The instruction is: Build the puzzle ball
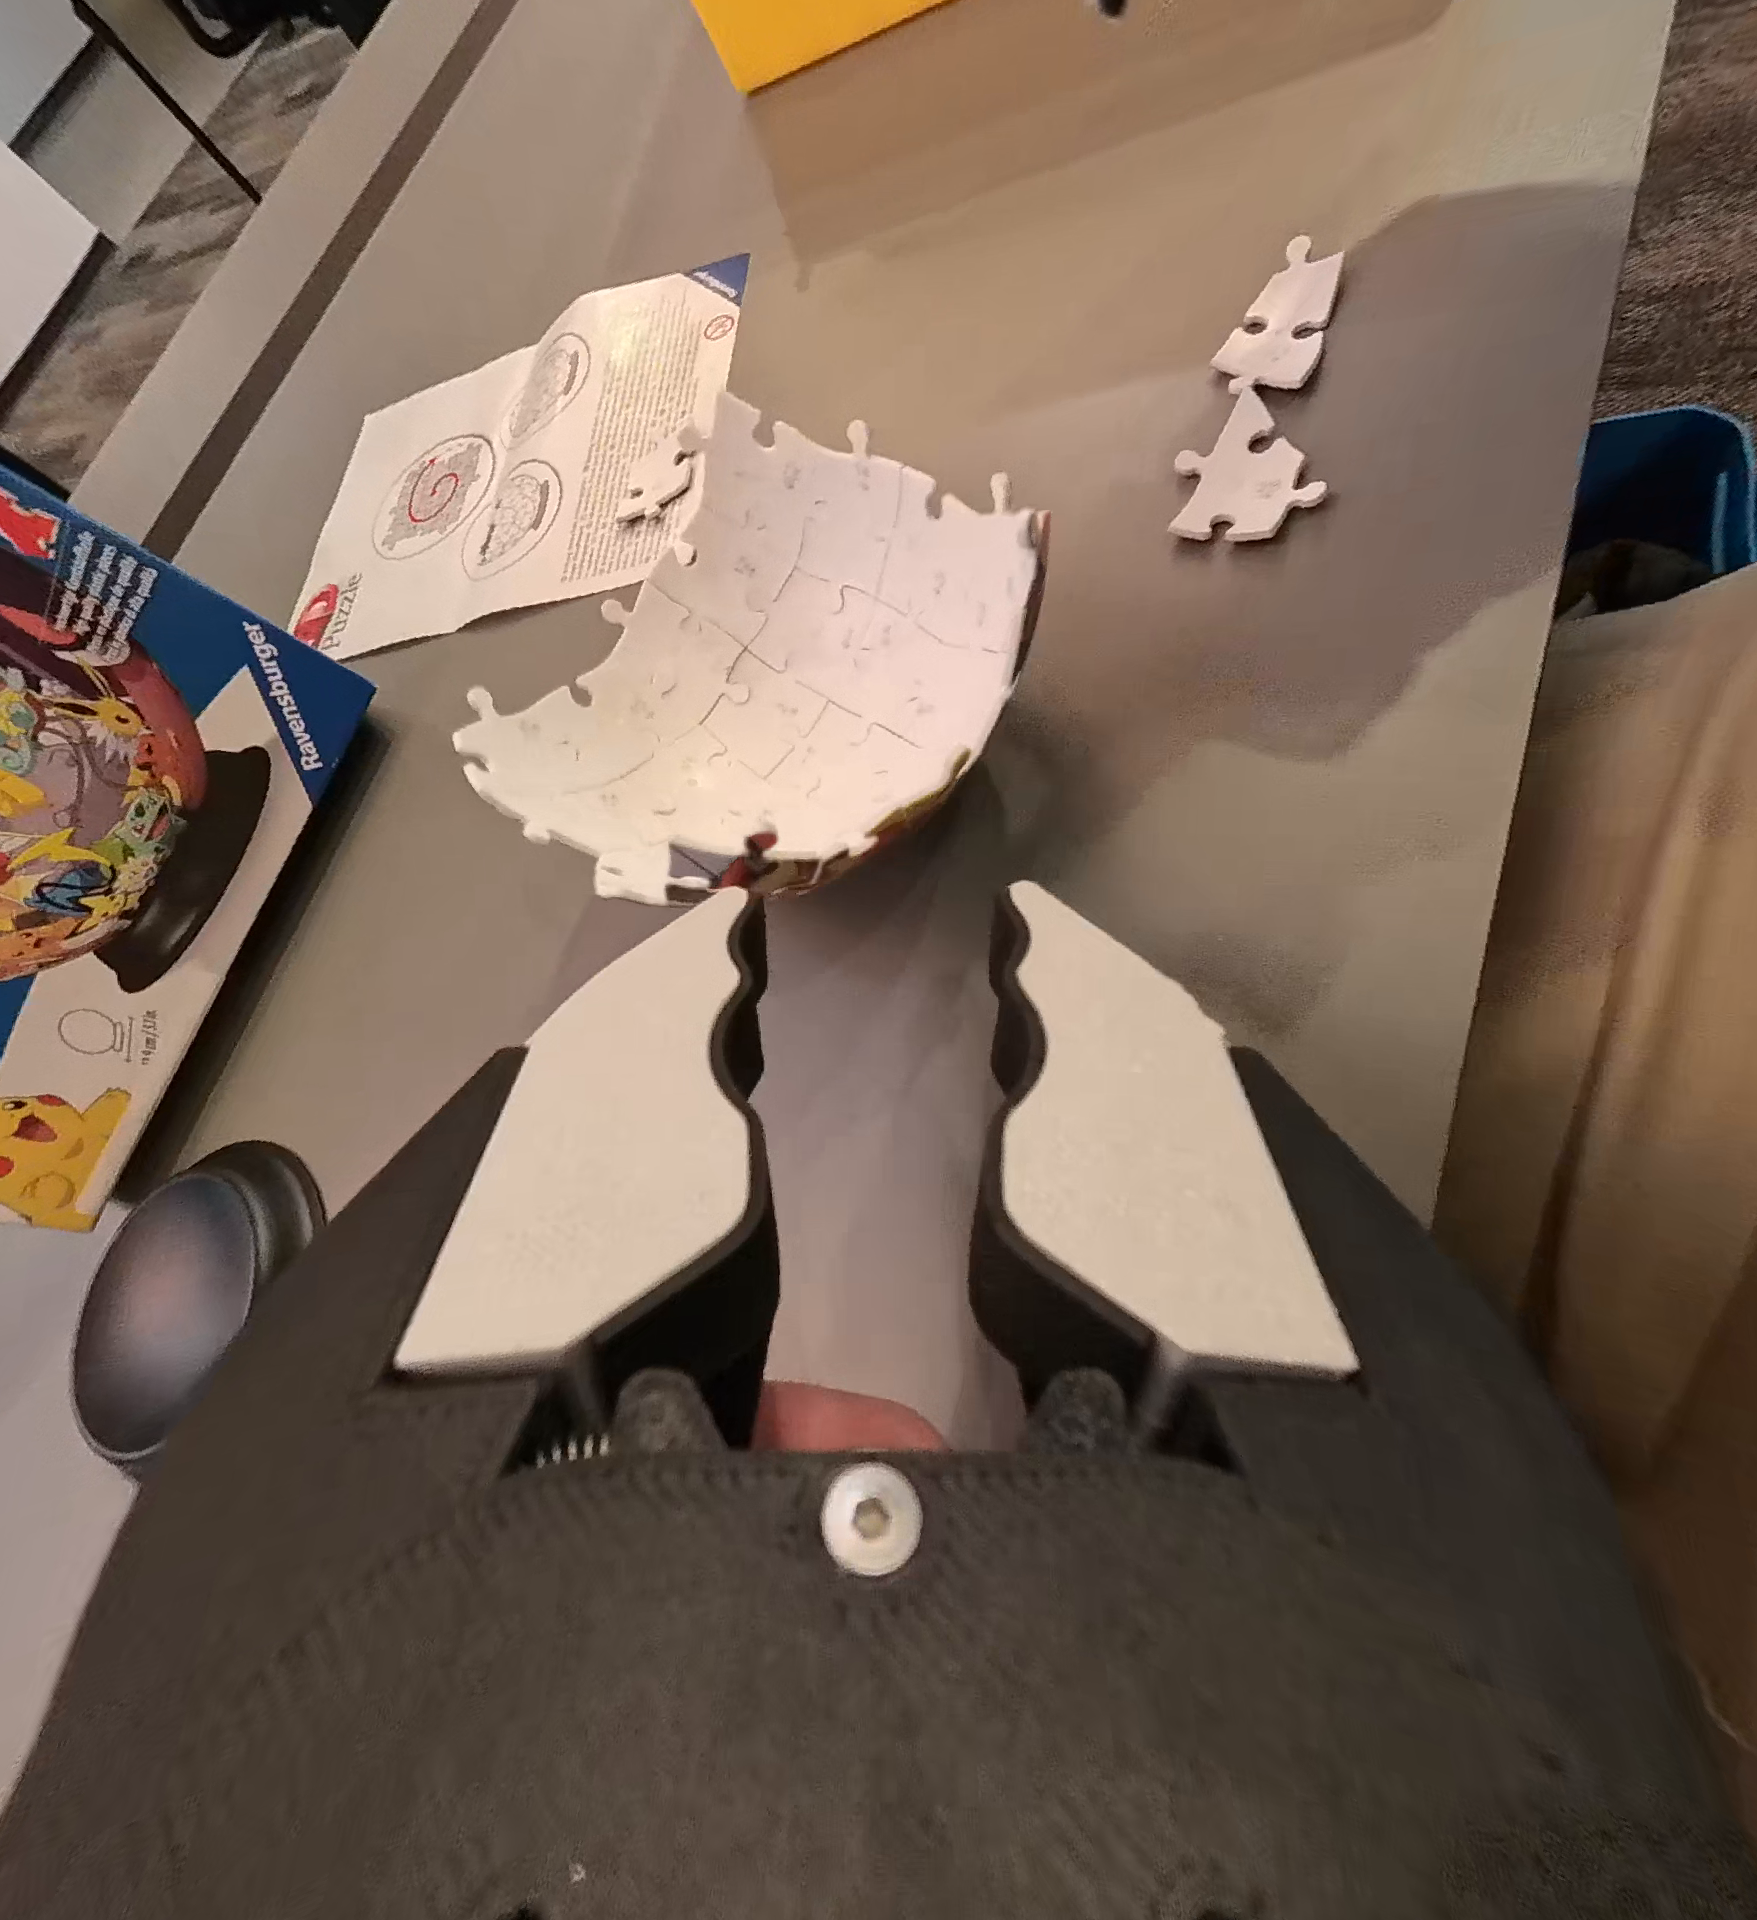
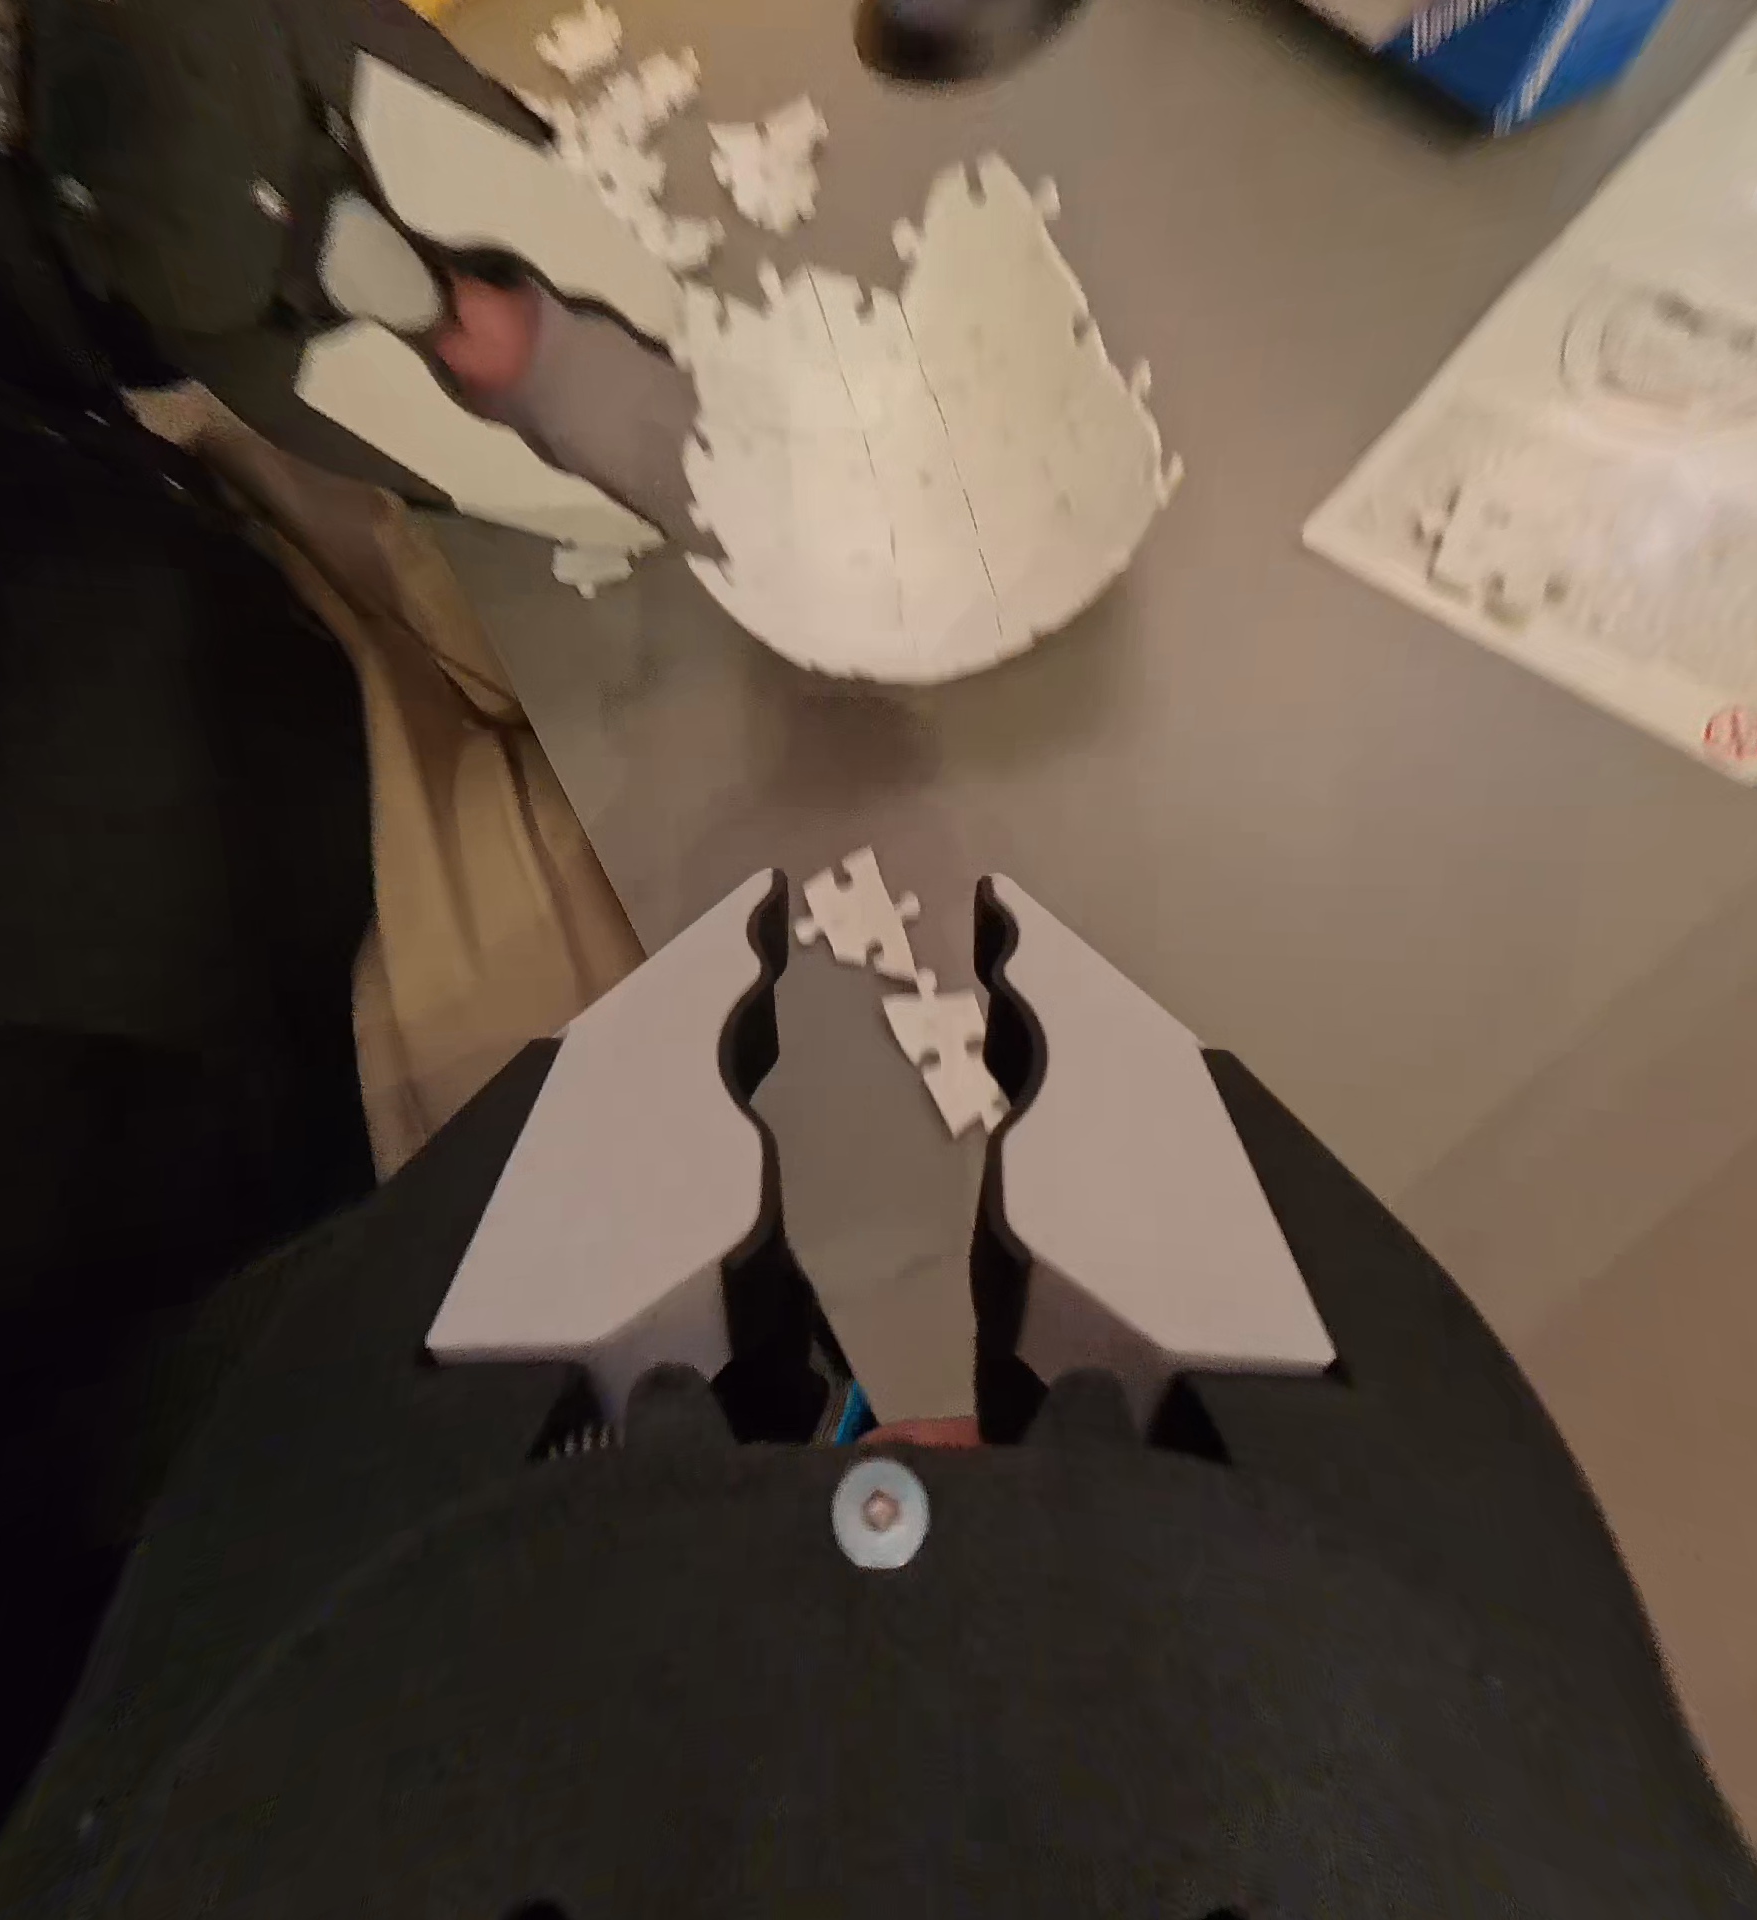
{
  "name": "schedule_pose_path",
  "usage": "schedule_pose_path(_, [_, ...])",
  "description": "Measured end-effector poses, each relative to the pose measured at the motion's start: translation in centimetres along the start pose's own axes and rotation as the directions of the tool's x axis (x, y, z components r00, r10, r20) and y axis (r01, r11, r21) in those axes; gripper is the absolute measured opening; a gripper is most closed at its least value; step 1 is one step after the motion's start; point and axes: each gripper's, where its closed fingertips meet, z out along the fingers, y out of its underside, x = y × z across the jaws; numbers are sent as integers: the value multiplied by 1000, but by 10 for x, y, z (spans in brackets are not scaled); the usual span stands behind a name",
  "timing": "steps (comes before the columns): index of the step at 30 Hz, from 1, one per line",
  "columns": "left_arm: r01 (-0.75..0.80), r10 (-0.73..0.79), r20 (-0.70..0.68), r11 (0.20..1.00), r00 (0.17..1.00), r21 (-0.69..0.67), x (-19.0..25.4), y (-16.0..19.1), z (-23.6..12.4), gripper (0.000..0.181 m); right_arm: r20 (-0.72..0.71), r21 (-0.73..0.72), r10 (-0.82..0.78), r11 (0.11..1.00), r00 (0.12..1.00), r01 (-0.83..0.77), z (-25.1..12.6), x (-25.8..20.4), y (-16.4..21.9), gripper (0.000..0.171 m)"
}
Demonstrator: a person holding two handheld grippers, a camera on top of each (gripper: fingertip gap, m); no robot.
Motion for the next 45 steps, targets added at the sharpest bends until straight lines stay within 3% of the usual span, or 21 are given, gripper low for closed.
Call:
schedule_pose_path(10, [20, -20, -25, 1000, 999, 17, 0, 1, 1, 41, 27, 80, -91, 993, 996, 88, 35, -17, -40, 34])
schedule_pose_path(21, [-15, 15, -53, 1000, 998, 3, 4, 6, 0, 40, 76, -16, -150, 988, 986, 152, 73, -34, -29, 34])
schedule_pose_path(45, [-33, 28, -118, 998, 993, -47, 5, 20, 0, 38, 192, -41, -170, 983, 967, 180, 89, -58, -21, 35])
